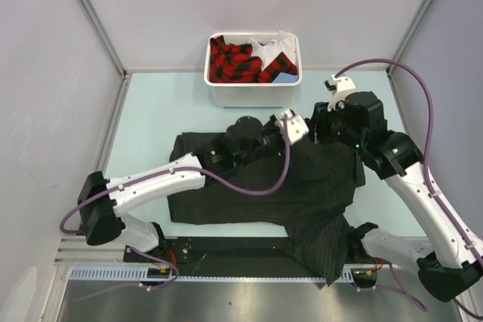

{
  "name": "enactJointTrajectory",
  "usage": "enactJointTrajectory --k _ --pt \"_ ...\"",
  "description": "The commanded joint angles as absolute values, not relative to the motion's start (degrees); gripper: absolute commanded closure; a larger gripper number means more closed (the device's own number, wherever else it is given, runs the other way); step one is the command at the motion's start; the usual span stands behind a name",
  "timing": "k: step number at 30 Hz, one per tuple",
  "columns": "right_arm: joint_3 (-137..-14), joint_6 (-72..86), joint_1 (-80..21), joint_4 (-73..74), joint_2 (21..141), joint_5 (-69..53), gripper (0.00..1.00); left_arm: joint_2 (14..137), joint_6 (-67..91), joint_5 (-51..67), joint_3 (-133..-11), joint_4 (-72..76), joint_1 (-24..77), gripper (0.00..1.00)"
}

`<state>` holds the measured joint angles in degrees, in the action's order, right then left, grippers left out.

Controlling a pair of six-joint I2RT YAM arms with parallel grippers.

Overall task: Fold and stack the long sleeve shirts
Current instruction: Fold the shirt

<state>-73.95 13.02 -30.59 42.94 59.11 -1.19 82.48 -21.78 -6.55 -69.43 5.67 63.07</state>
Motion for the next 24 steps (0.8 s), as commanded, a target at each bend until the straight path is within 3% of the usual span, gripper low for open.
enactJointTrajectory --k 1,2,3,4,6,9,12,17,20,24 --pt "-77.0 3.4 -21.3 37.4 57.7 -14.5 0.41 78.7 -8.8 6.3 -73.3 8.6 55.5 1.00" --pt "-77.4 2.2 -14.0 37.7 58.1 -19.2 0.33 76.9 -7.7 9.1 -72.7 10.5 54.6 1.00" --pt "-77.3 0.5 -9.4 38.2 58.4 -24.6 0.18 76.3 -6.6 12.9 -71.7 12.3 53.6 1.00" --pt "-77.1 -5.6 -5.5 39.0 58.7 -35.7 0.12 75.9 -6.4 18.6 -71.8 14.8 52.4 1.00" --pt "-75.6 -11.0 5.3 41.7 60.0 -43.2 0.05 75.6 -7.0 24.0 -72.2 15.7 52.0 1.00" --pt "-74.4 -23.1 15.2 48.5 64.7 -52.2 0.04 75.5 -8.0 33.6 -72.2 17.0 52.0 0.94" --pt "-75.8 -38.7 21.4 60.3 71.9 -59.1 0.12 75.9 -7.6 41.5 -71.9 19.7 51.9 0.91" --pt "-76.0 -64.0 23.4 79.2 79.6 -62.2 0.18 78.1 -4.5 48.0 -73.2 23.2 51.8 0.89" --pt "-71.5 -65.8 23.5 77.0 79.0 -62.8 0.14 79.9 -1.6 52.4 -75.8 24.4 51.7 0.90" --pt "-67.3 -68.6 23.1 75.1 77.1 -61.9 0.16 82.2 1.0 54.4 -78.7 24.0 51.8 0.91"
